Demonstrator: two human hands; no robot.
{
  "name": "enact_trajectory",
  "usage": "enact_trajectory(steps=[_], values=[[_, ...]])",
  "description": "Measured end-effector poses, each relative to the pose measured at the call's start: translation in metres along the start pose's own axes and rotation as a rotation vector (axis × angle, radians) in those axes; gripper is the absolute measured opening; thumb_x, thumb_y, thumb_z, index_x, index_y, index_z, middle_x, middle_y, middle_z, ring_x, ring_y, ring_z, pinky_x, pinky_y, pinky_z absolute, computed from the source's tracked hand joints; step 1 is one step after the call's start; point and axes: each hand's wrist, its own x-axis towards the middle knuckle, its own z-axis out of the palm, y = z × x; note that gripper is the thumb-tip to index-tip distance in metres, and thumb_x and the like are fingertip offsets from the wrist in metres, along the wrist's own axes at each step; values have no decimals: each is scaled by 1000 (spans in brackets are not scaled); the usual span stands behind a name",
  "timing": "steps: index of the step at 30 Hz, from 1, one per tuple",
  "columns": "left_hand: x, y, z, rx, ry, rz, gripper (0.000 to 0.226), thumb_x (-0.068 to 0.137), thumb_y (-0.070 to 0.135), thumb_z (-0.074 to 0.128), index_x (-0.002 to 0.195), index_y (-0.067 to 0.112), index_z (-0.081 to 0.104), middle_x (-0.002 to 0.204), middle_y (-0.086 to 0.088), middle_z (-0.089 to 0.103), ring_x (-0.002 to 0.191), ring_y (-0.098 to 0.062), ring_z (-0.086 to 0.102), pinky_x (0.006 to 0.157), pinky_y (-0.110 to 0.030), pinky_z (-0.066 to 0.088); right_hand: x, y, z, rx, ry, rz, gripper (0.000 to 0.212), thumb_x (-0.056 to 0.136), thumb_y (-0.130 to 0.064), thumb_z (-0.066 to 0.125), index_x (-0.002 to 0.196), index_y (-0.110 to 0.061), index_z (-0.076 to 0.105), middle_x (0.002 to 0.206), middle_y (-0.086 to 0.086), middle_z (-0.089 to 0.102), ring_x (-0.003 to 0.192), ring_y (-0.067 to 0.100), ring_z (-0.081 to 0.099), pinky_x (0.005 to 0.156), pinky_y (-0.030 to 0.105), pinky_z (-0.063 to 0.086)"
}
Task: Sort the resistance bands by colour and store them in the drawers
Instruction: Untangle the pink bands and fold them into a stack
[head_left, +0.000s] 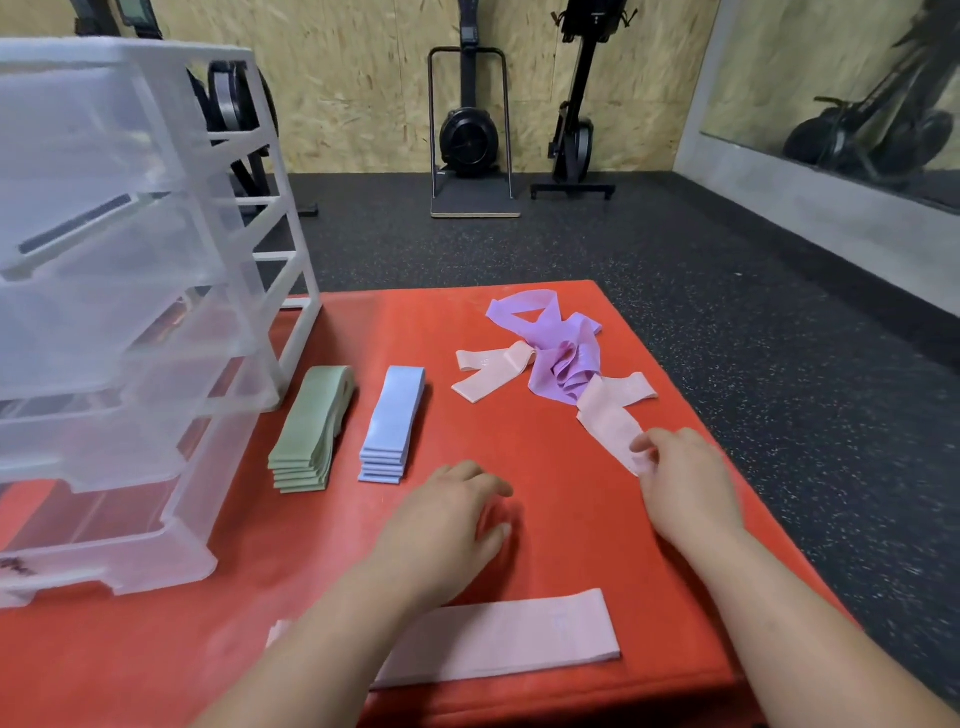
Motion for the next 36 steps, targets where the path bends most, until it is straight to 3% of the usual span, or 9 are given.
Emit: enact_trajectory(steps=[6,9,12,16,19,22,26,30,36], values=[[16,14,11,-217,74,-30,33,98,41,65,130,34,66,119,18,63,105,-2,61,95,-27,51,1,-37,-18,548,33,-2,41,82,4,65,104,-29,73,88,-5,72,73,5,65,73,18,48],[22,30,6,-540,120,-137,36,101,49,65,133,32,66,119,19,70,100,3,66,91,-23,54,-15,-72,-32,951,-100,-100,42,83,6,73,110,-27,72,92,1,75,82,12,71,81,24,57],[23,42,-1,-855,90,-209,42,103,63,52,118,29,72,105,11,76,96,-8,70,90,-36,58,-35,-94,-29,1124,-229,-135,43,84,10,73,113,-22,72,98,8,75,88,22,72,81,33,62],[19,37,3,-991,184,-352,29,98,48,67,98,20,76,93,-6,80,83,-18,73,90,-60,59,-48,-102,-26,1211,-338,-92,47,86,20,59,117,-14,68,106,13,76,99,27,75,80,32,62],[17,25,2,-921,209,-400,18,93,44,68,89,27,74,84,-9,78,84,-38,75,83,-62,57,-49,-100,-29,1151,-372,-140,50,86,20,55,119,-16,68,109,8,77,101,20,76,92,35,61],[10,18,-3,-576,195,-260,19,101,33,64,84,25,68,72,-1,68,68,-22,62,71,-51,54,-47,-92,-29,693,-125,-328,53,80,3,65,122,-30,69,116,-15,70,110,2,64,98,22,52],[1,17,-16,-351,268,-54,17,106,25,59,94,31,69,88,13,58,83,-6,58,78,-31,49,-48,-85,-24,426,-259,-526,58,83,-24,74,137,-38,59,128,-24,63,120,-1,54,105,23,43],[-1,12,-36,-370,418,-72,20,108,20,58,101,35,69,96,17,59,91,-2,59,79,-14,40,-39,-72,-28,380,-234,-488,30,88,-31,75,116,-39,66,97,-25,73,88,-7,62,83,24,50],[-4,-6,-59,-558,649,-234,10,104,22,67,99,29,71,85,14,71,75,-12,65,70,-26,51,-17,-45,-49,373,-229,-404,20,82,-36,85,94,-39,70,82,-23,71,76,1,63,72,25,50]])
